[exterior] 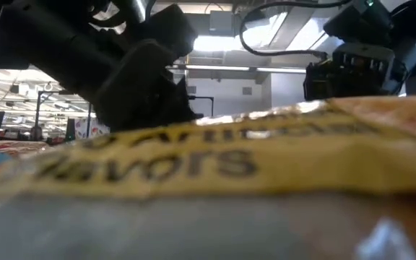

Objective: Sort Maruchan noodles
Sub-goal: Put the yellow noodle pack into the red bin

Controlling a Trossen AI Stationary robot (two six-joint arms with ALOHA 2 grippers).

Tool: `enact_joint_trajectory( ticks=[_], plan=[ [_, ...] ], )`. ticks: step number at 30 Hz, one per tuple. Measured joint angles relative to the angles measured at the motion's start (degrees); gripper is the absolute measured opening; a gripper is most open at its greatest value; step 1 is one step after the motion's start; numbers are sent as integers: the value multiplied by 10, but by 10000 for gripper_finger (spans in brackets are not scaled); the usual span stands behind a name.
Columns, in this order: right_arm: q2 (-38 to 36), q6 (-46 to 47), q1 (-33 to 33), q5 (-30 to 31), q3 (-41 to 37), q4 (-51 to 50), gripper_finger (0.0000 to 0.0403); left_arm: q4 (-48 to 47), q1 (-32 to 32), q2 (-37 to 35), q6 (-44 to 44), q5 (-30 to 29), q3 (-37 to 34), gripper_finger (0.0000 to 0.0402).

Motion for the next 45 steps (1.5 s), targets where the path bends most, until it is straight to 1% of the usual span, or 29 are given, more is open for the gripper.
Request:
enact_joint_trajectory(
  ticks=[2, 7, 12, 16, 25, 28, 31, 37, 41, 45],
  plan=[
    [1, 2, 0, 0, 0, 17, 297, 3, 2, 0, 0, -9, 1, 169],
    [31, 25, 0, -5, 0, 41, 296, -2, 14, 11, -4, 11, 2, 169],
    [67, 46, 5, -26, 0, 101, 296, 2, 30, 23, -13, 52, 1, 170],
    [83, 71, 5, -54, 0, 118, 296, -2, 34, 23, -21, 57, 1, 170],
    [106, 121, 9, -44, 2, 127, 296, -1, 34, 23, -21, 59, 1, 170],
    [124, 132, 8, -38, 2, 150, 296, -1, 34, 23, -22, 59, 1, 170],
    [141, 134, 8, -39, 5, 186, 296, 0, 34, 23, -22, 59, 1, 170],
    [176, 129, 9, -49, 34, 209, 296, -2, 33, 23, -23, 62, 1, 170],
    [188, 100, 8, -52, 48, 233, 296, -2, 32, 22, -22, 78, 1, 170],
    [187, 62, 8, -66, 72, 251, 296, 2, 32, 22, -20, 71, 1, 170]
  ],
)
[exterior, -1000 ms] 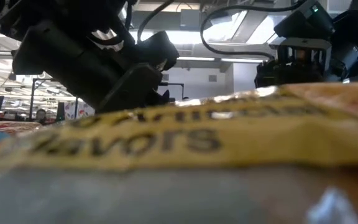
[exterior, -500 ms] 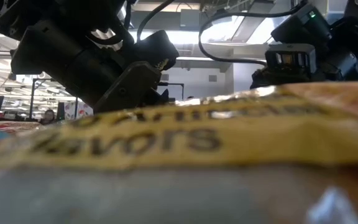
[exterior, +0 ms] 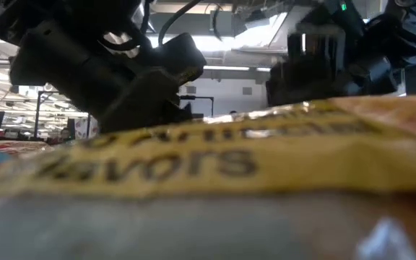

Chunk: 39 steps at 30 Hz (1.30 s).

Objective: Sort Maruchan noodles
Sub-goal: Put the yellow noodle pack into the red bin

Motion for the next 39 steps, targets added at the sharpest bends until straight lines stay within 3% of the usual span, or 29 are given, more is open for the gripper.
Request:
enact_joint_trajectory(
  ticks=[6, 12, 23, 26, 32, 39],
  plan=[
    [-1, -48, 5, -9, 31, -14, 296, 25, 0, 0, 8, -4, 0, 170],
    [-2, -62, 4, 13, 54, -129, 283, 41, 3, 0, 18, -7, 1, 170],
    [-4, -108, 4, -4, 57, -125, 125, 28, -3, -7, 19, -4, 1, 170],
    [-15, -125, 4, -9, 57, -129, 98, -6, -12, -31, 20, -2, 1, 170],
    [-69, -172, 4, 7, 70, -200, 110, -141, -34, -88, 20, -1, 1, 170],
    [-96, -337, 0, 107, 198, -383, 105, -197, -56, -117, 20, -3, -13, 170]
  ],
)
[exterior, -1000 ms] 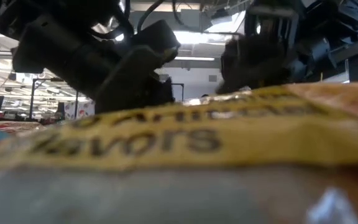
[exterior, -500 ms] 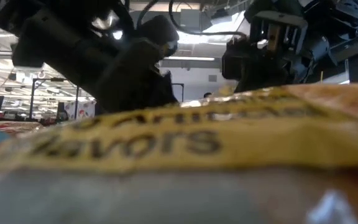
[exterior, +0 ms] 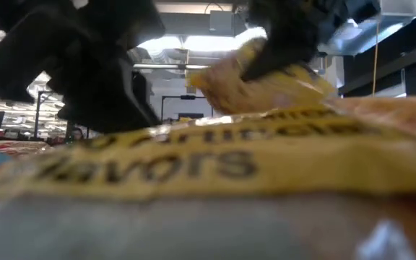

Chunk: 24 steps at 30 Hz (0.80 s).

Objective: Sort Maruchan noodles
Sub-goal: Put the yellow noodle pack into the red bin

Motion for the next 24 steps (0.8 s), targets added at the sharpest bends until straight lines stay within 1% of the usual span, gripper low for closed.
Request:
enact_joint_trajectory(
  ticks=[3, 5, 6, 8, 10, 12, 16, 20, 24],
  plan=[
    [5, -87, -15, 43, 71, -75, 97, 19, 0, -1, -11, 0, -22, 170],
    [9, -135, -31, 74, 106, -119, 98, 56, 0, -1, -16, 0, -44, 170],
    [12, -159, -41, 86, 120, -125, 101, 77, 0, -1, -16, 2, -55, 170],
    [18, -200, -61, 91, 143, -117, 108, 115, 0, -1, -16, 3, -74, 170],
    [27, -227, -84, 82, 159, -119, 110, 135, 1, -1, -16, 2, -86, 170],
    [42, -243, -105, 59, 171, -125, 107, 136, 1, -1, -15, 1, -87, 170],
    [73, -256, -138, 5, 206, -195, 100, 130, 2, -1, -14, 2, -87, 170],
    [102, -260, -153, -19, 228, -252, 103, 130, 9, -1, 9, 5, -86, 170],
    [120, -282, -159, -22, 232, -265, 103, 129, 24, 0, 15, 29, -86, 170]
  ],
)
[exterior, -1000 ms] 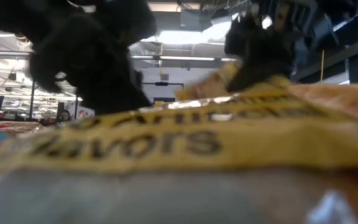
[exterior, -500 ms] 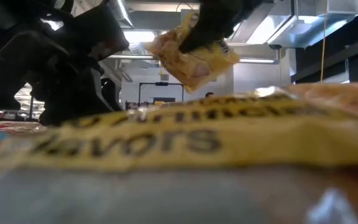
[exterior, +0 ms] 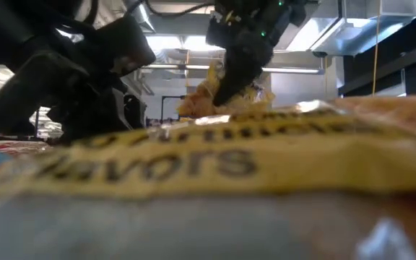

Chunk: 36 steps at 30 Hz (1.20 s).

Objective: Sort Maruchan noodles
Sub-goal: Put the yellow noodle pack into the red bin

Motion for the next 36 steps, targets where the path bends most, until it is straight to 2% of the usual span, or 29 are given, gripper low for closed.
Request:
enact_joint_trajectory(
  ticks=[6, 11, 19, 31, 36],
  plan=[
    [23, -31, 0, -57, 0, -4, 102, -1, 25, 0, 0, 32, 0, 170],
    [36, -35, -6, -55, -1, -12, 103, -2, 42, 0, 0, 61, 0, 170],
    [62, -39, -11, -79, -1, -22, 103, -1, 43, 0, 1, 63, 0, 170],
    [99, -52, -11, -83, 0, -27, 105, -2, 47, 0, 2, 67, 0, 170],
    [102, -46, -10, -79, 1, -18, 131, -2, 47, 0, 2, 69, 0, 170]
  ],
)
